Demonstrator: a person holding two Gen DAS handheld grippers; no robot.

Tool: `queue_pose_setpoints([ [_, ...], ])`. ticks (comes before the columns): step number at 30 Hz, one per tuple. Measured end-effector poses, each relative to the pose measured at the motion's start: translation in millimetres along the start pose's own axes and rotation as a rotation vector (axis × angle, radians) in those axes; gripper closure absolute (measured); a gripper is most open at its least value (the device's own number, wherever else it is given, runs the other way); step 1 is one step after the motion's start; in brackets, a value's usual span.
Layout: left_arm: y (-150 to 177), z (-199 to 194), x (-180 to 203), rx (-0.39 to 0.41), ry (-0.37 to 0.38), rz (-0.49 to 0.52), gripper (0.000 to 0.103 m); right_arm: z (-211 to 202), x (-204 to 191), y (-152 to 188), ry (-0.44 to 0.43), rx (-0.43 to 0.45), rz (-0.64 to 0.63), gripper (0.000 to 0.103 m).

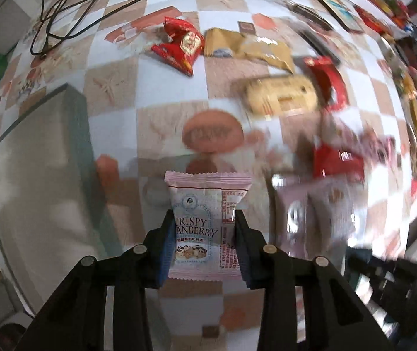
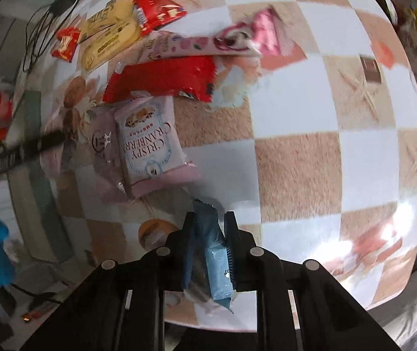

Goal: Organize snacks
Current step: 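Grasp the pink Crispy Cranberry packet with left tool while right tool grasps the blue packet, then carry both held packets over the white tray with both tools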

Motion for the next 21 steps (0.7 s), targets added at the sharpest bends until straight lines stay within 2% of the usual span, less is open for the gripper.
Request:
queue_pose_setpoints([
  [1, 10.5, -3.5, 2.4, 0.003, -0.001, 0.009, 0.062, -0.6, 3.1, 2.0, -0.009, -0.002, 0.022, 0.081],
  [2, 15.3, -8.1, 0.4, 0.009, -0.001, 0.020, 0.062, -0.2, 8.1, 2.9, -0.002, -0.007, 0.029, 0.068],
  [3, 18.2, -12.0, -2.6, 0.014, -0.001, 0.028, 0.062, 0.8, 12.9, 3.7, 0.014, -0.011, 0.033, 0.034],
  [4, 23.7, -16.4, -1.8, 0.018, -0.002, 0.036, 0.062, 0.6, 16.4, 4.6, 0.032, -0.002, 0.032, 0.019],
  [5, 33.2, -19.5, -3.1, 0.026, -0.001, 0.046, 0.062, -0.5, 18.2, 5.0, 0.051, 0.018, 0.021, 0.013],
  [7, 36.8, -27.5, -0.9, 0.039, -0.004, 0.066, 0.062, 0.6, 18.2, 8.5, 0.097, 0.029, -0.012, 0.013],
  [10, 64.9, -53.8, 22.0, 0.051, -0.018, 0.083, 0.062, 11.0, 25.5, 14.3, 0.155, 0.037, -0.015, 0.016],
  [11, 71.0, -60.9, 19.5, 0.054, -0.020, 0.082, 0.062, 15.2, 28.0, 15.8, 0.155, 0.027, -0.013, 0.023],
  [16, 91.3, -73.6, 0.8, 0.048, -0.041, 0.045, 0.062, 29.6, 19.1, 25.5, 0.225, 0.014, -0.110, 0.027],
  [17, 92.2, -69.4, -6.2, 0.048, -0.044, 0.032, 0.062, 30.9, 19.3, 27.9, 0.263, 0.018, -0.134, 0.032],
  [19, 93.7, -70.9, -15.3, 0.054, -0.054, 0.012, 0.062, 32.5, 14.3, 33.2, 0.274, 0.018, -0.152, 0.046],
  [20, 94.3, -72.5, -21.1, 0.057, -0.063, 0.002, 0.062, 33.8, 11.3, 37.0, 0.278, 0.016, -0.156, 0.067],
  [21, 95.7, -73.9, -26.7, 0.060, -0.068, -0.004, 0.062, 34.9, 8.5, 40.2, 0.279, 0.012, -0.154, 0.079],
])
Point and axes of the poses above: each gripper's, at about its wrist camera, not at the fingertips, and z roughly the way its jaws point, x to its right, y to its underside, the point moved 10 cm from there along z, roughly the way its jaws point, and after that the axes turned 9 degrees about z, right-handed, at the moved point
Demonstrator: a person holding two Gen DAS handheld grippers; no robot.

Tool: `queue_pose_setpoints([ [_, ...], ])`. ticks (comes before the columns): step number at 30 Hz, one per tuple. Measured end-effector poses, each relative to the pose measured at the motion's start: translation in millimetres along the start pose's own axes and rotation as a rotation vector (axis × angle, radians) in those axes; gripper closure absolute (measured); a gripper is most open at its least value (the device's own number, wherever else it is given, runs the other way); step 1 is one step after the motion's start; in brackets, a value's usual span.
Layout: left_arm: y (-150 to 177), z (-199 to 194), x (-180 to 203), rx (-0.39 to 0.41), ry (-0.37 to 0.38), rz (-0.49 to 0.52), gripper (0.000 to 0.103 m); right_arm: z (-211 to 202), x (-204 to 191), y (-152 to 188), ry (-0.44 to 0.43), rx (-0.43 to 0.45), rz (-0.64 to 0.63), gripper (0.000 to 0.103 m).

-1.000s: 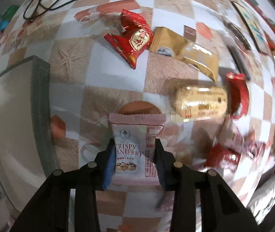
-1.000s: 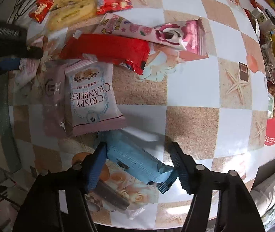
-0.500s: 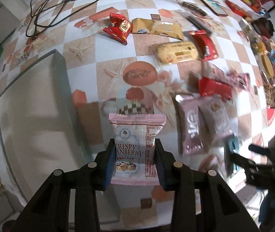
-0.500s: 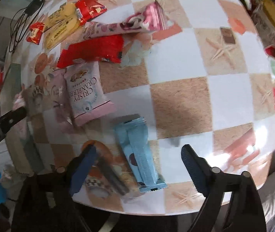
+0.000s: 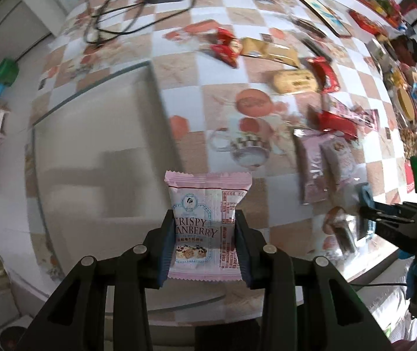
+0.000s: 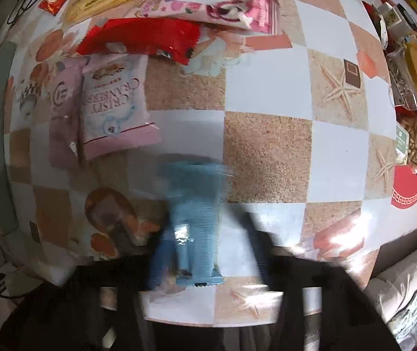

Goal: Organize snacks
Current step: 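Carry both held packets over the white tray with both tools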

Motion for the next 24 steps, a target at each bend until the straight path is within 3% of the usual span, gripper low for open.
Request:
queue_pose_setpoints([
  [3, 8.8, -6.6, -18.6, 0.008, -0.015, -0.021, 0.062, -0.8, 0.4, 0.1, -0.014, -0.023, 0.028, 0.079],
  [7, 23.3, -6.0, -42.3, 0.006, -0.047, -0.034, 0.062, -16.5, 3.6, -1.9, -0.096, -0.003, 0.062, 0.079],
  [13, 57.3, 3.0, -78.6, -0.026, -0.057, -0.116, 0.062, -54.0, -32.3, -4.9, -0.173, 0.044, 0.000, 0.079],
  [18, 75.9, 8.1, -95.7, -0.036, -0.052, -0.157, 0.062, -93.0, -101.6, -13.4, -0.206, 0.062, -0.135, 0.079],
  [24, 88.7, 5.8, -107.3, -0.023, -0.062, -0.156, 0.062, -102.6, -192.0, -4.4, -0.218, 0.059, -0.343, 0.079],
])
Point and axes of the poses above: each gripper's, at about its wrist camera, not at the fingertips, and z roughly the way its jaws point, x to its right, y to its underside, the point moved 10 cm from there along z, roughly the way its jaws point, and after that the axes turned 9 degrees about z, right-handed, at the moved point
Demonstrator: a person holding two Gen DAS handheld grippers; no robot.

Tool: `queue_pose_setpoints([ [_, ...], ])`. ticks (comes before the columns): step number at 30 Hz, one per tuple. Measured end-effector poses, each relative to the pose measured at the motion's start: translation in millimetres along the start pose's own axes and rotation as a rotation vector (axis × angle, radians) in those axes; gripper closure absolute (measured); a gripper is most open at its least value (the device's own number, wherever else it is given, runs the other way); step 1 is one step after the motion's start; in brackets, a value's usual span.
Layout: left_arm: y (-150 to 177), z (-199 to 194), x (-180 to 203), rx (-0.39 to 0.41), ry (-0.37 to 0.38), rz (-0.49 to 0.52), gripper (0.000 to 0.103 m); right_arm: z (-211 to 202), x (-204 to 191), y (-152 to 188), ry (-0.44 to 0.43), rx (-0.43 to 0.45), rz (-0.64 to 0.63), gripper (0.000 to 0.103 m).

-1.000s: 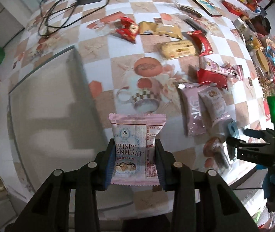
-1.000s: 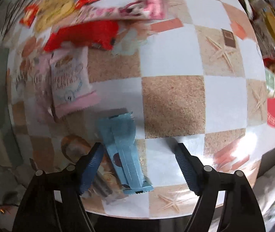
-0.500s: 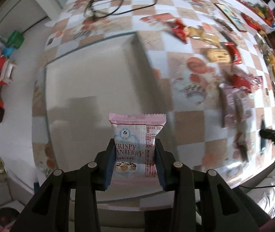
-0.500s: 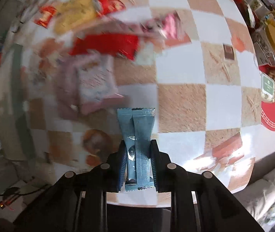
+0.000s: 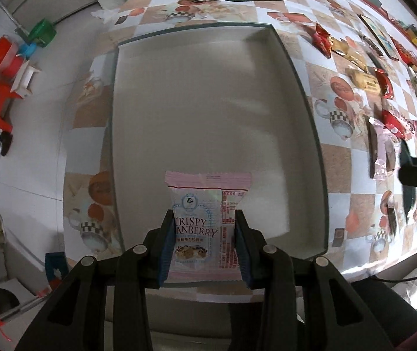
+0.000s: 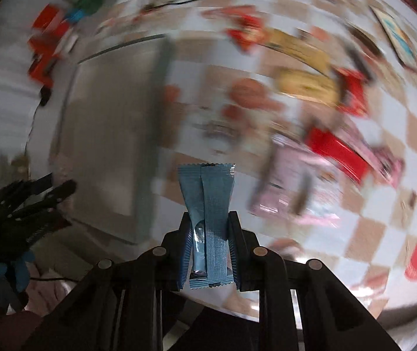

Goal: Organize snacks
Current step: 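Carry both held packets over the white tray with both tools, then open left tool dropping the pink packet while right tool releases the blue packet into the tray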

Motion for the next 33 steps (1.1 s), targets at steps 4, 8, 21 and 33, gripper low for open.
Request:
queue_pose_setpoints([
  [4, 4.6, 1.3, -7.7, -0.008, -0.001, -0.003, 0.062, 12.7, -39.2, -5.7, -0.023, -0.027, -0.075, 0.079],
  [8, 5.2, 3.5, -12.4, -0.013, 0.004, 0.000, 0.062, 29.5, -70.5, -14.5, -0.037, -0.048, -0.127, 0.079],
  [21, 7.0, 12.5, -15.7, -0.034, -0.005, 0.023, 0.062, 60.5, -114.0, -14.1, -0.039, -0.115, -0.166, 0.079],
  [33, 2.0, 19.4, -16.2, -0.035, -0.025, 0.041, 0.052, 68.7, -115.1, -18.1, -0.034, -0.134, -0.154, 0.079],
])
Point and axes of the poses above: each gripper's, at about its wrist camera, not at the fingertips, and z roughly the way its jaws point, x to its right, y to its underside, the point moved 10 cm from there along z, roughly the way its jaws point, and after that the axes turned 9 degrees about z, right-handed, at the moved point
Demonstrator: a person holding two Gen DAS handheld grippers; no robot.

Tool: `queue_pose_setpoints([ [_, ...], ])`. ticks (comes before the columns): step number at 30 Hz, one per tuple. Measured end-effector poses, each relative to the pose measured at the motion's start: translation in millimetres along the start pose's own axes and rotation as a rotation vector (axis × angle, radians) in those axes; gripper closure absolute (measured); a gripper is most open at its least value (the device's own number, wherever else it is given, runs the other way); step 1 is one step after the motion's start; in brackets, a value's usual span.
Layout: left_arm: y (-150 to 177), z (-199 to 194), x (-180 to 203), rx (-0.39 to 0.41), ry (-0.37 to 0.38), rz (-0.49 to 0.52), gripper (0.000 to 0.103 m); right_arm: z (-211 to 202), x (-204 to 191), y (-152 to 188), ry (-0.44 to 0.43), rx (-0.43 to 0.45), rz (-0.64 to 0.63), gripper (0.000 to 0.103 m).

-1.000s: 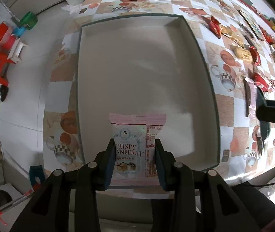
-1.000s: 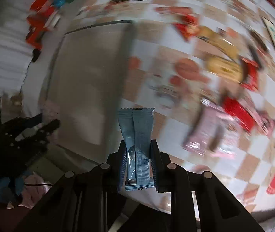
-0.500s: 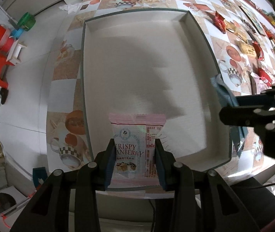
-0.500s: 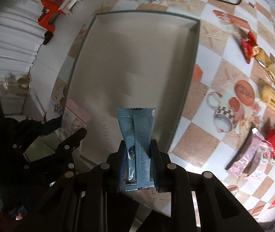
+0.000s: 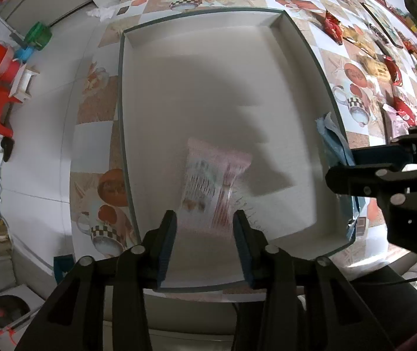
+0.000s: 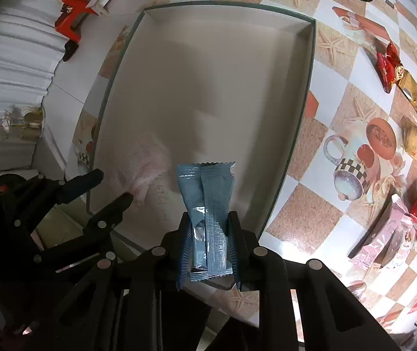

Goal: Organize snacks
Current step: 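Open left tool dropping the pink packet while right tool releases the blue packet into the tray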

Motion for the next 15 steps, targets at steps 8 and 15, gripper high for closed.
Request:
queue_pose_setpoints([
  [8, -3.6, -5.3, -1.0, 0.011, -0.032, -0.006, 0.029, -7.0, 9.3, -2.5, 0.019, 0.028, 0.019, 0.025],
  [15, -11.8, -13.4, 11.6, 0.022, -0.030, 0.028, 0.028, -22.8, 41.6, -0.1, 0.054, 0.078, 0.052, 0.000],
])
Point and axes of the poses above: each gripper's, at about its wrist camera, not at the fingertips, and z roughly the way its jaws point, x to its right, y to its underside, the point moved 10 cm from there along z, roughly the way its jaws point, and after that the axes turned 9 degrees about z, right-handed, at the moved point
